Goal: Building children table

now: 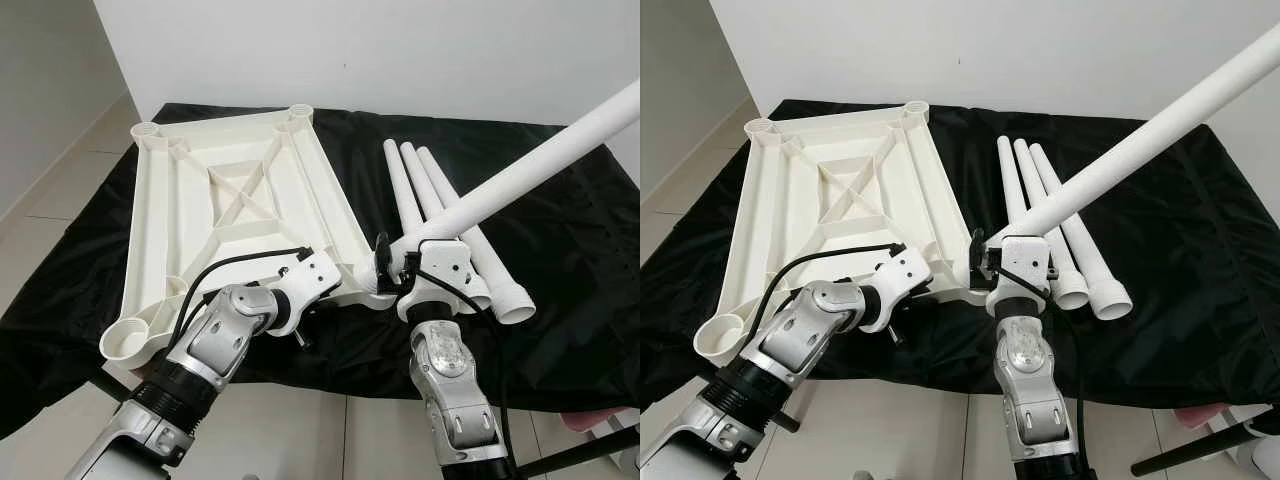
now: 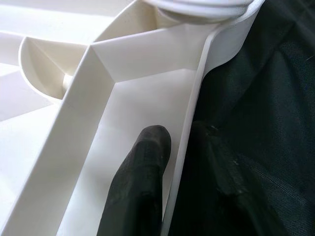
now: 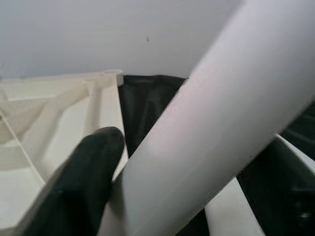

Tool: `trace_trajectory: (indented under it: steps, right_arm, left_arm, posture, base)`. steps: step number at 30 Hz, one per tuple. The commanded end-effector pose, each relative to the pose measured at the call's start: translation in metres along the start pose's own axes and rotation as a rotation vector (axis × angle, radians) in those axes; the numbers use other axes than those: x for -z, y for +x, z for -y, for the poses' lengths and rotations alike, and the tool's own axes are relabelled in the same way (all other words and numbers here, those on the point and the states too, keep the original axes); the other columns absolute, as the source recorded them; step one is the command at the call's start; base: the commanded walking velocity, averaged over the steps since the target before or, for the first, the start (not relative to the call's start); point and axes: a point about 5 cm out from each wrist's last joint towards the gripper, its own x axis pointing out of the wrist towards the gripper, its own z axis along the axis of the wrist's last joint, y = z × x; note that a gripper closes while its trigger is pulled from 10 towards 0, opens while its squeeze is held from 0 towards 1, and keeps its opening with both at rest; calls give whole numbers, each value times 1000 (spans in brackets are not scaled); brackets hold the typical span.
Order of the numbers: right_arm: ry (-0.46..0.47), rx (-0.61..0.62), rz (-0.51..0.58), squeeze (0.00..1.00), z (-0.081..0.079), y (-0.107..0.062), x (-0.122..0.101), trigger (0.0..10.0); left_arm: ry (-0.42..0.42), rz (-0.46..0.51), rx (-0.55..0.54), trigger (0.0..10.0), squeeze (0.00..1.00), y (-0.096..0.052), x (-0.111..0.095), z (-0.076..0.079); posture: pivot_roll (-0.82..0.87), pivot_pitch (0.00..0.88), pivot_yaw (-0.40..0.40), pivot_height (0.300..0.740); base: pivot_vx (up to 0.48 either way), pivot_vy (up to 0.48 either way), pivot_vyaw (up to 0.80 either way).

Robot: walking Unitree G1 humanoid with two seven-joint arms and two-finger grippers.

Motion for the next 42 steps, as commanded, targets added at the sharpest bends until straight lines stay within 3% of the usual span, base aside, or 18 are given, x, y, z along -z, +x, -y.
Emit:
trace_trajectory:
  steps: [1,16,17,19,20,26,28,32,39,42]
  right_arm:
    - [20,-13,13,0,-1,1,-2,0]
    - [43,-1,72,0,13,14,-13,0]
    - [55,-8,70,0,15,16,-14,510]
    - [63,-13,67,0,16,17,-14,510]
    - [72,-26,66,0,18,20,-15,10000]
    - [91,-91,66,0,18,23,-17,10000]
    - [112,-209,63,0,15,24,-18,10000]
    - [114,-318,36,0,16,25,-17,10000]
    - [65,-435,-12,0,37,29,-13,10000]
    - [40,-487,-65,0,55,30,-6,10000]
  left_arm:
    - [40,50,24,10000,0,0,-14,4]
    - [40,51,25,10000,0,0,-13,4]
    - [40,50,25,10000,0,0,-13,4]
    - [40,50,25,10000,0,0,-13,4]
    - [39,50,25,10000,0,0,-13,4]
    - [38,50,26,10000,0,0,-13,5]
    - [37,50,25,10000,0,0,-13,5]
    - [37,50,23,10000,0,0,-13,5]
    - [33,50,17,10000,0,-2,-13,4]
    - [32,46,12,10000,0,-3,-11,2]
  posture:
    - [-111,104,38,740]
    - [-112,96,39,740]
    - [-112,96,39,740]
    - [-113,95,39,740]
    - [-113,95,39,740]
    - [-112,94,38,740]
    - [-112,93,37,740]
    - [-113,94,36,740]
    - [-113,104,34,740]
    - [-113,110,34,740]
  base:
    - [0,0,0]
    - [0,0,0]
    - [0,0,0]
    - [0,0,0]
    - [0,0,0]
    - [0,0,0]
    - [0,0,0]
    - [0,0,0]
    - [0,0,0]
    - [0,0,0]
